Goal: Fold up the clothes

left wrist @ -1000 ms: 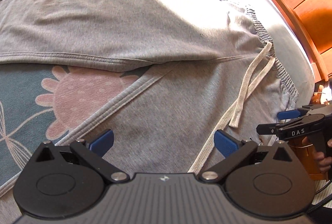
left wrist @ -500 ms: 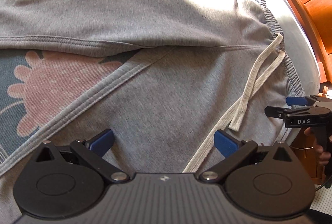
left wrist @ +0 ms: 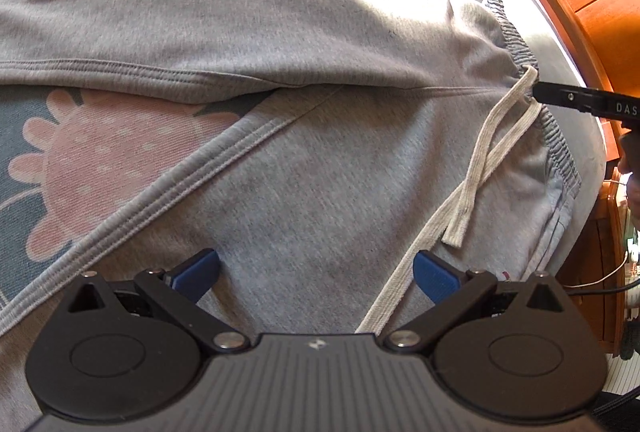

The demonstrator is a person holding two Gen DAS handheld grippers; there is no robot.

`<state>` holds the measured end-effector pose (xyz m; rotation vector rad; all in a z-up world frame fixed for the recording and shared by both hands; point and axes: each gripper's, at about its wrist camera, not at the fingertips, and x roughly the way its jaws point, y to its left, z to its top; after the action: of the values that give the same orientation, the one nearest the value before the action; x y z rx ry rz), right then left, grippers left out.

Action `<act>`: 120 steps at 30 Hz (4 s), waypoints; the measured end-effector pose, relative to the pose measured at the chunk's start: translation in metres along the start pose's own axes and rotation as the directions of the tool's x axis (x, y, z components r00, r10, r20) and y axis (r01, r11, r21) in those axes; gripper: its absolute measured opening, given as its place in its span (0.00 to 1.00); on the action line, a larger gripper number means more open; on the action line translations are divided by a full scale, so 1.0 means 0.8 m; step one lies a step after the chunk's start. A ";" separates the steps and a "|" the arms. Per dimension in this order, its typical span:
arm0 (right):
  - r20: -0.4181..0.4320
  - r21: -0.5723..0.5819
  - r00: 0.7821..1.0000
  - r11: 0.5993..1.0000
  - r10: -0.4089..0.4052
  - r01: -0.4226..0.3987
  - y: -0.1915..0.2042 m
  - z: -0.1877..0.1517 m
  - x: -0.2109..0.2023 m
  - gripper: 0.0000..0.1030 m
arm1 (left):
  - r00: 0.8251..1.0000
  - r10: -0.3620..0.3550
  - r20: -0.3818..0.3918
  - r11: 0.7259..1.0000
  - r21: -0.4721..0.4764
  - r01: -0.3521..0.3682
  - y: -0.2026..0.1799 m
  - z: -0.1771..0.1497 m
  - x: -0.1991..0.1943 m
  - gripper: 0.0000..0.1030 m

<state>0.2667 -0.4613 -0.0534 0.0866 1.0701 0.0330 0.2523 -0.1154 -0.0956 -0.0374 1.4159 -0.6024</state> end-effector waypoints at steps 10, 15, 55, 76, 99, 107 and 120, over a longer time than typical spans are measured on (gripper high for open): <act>-0.069 -0.030 0.991 0.992 0.116 -0.119 0.009 0.085 0.092 1.00 | 0.999 0.005 0.043 0.999 0.041 -0.006 -0.003 -0.010 -0.001 0.99; -0.055 -0.017 0.994 0.996 0.091 -0.092 -0.006 0.092 0.099 1.00 | 0.999 0.008 0.050 0.999 0.041 -0.010 -0.003 -0.011 -0.002 0.99; -0.108 0.025 0.994 0.999 0.028 -0.025 0.045 0.068 0.081 1.00 | 0.950 0.104 0.294 0.981 0.128 -0.147 0.031 0.097 -0.031 0.99; -0.134 0.080 0.986 0.993 0.094 -0.084 0.014 -0.042 -0.010 1.00 | 0.950 0.123 0.287 0.975 0.145 -0.170 0.028 0.127 -0.019 0.99; -0.229 -0.062 0.973 0.998 0.003 -0.018 0.025 -0.098 0.017 1.00 | 0.962 0.073 0.265 0.963 0.231 -0.137 -0.041 0.120 -0.001 0.99; -0.272 -0.035 0.961 0.997 0.056 -0.068 0.045 -0.126 0.006 1.00 | 0.964 0.065 0.257 0.959 0.251 -0.132 -0.047 0.112 -0.004 0.99; -0.342 0.003 0.938 0.999 0.049 -0.051 0.060 -0.148 -0.005 1.00 | 0.967 0.060 0.246 0.957 0.260 -0.126 -0.044 0.094 -0.009 0.99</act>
<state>0.1617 -0.4073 -0.1020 0.1046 1.4169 0.1001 0.3091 -0.1669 -0.0621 0.1727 1.0880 -0.6867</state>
